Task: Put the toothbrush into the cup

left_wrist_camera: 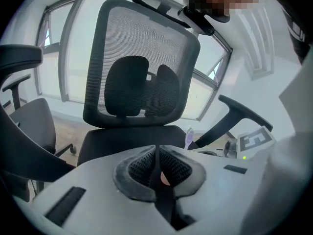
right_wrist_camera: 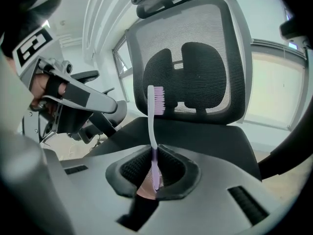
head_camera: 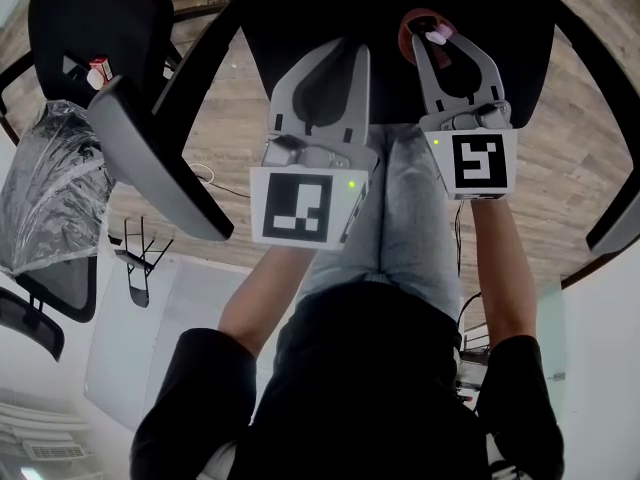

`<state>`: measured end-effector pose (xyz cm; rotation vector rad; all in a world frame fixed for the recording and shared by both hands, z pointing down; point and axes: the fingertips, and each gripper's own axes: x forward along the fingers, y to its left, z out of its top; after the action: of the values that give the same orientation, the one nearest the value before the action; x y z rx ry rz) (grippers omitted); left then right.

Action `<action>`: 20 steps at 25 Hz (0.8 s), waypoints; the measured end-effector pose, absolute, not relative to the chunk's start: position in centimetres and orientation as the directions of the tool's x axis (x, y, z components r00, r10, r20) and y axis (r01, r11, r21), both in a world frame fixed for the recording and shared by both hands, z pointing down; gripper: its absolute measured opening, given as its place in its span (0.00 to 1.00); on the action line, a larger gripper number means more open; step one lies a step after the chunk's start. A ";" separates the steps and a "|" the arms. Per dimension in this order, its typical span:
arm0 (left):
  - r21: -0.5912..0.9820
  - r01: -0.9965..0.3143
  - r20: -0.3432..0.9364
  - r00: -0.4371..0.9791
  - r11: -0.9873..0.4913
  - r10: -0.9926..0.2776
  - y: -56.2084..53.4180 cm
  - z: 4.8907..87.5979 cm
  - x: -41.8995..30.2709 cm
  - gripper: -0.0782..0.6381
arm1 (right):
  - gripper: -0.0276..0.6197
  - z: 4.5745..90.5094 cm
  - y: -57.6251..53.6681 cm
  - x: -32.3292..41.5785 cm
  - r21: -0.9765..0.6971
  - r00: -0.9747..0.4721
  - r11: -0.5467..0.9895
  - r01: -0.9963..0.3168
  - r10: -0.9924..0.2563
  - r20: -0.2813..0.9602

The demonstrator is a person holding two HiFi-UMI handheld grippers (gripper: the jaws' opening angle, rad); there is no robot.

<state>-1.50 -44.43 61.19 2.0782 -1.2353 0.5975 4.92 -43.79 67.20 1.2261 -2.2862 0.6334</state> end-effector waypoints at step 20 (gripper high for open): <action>0.291 -0.884 0.657 0.463 -0.366 -0.595 -44.7 60.7 -1.3 0.16 | 0.11 66.5 -43.7 5.2 -0.169 -0.487 0.492 -0.854 -0.641 0.594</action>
<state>-1.31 -44.75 60.70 2.0910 -1.2251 0.6001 5.20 -43.71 66.47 1.2334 -2.2829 0.6257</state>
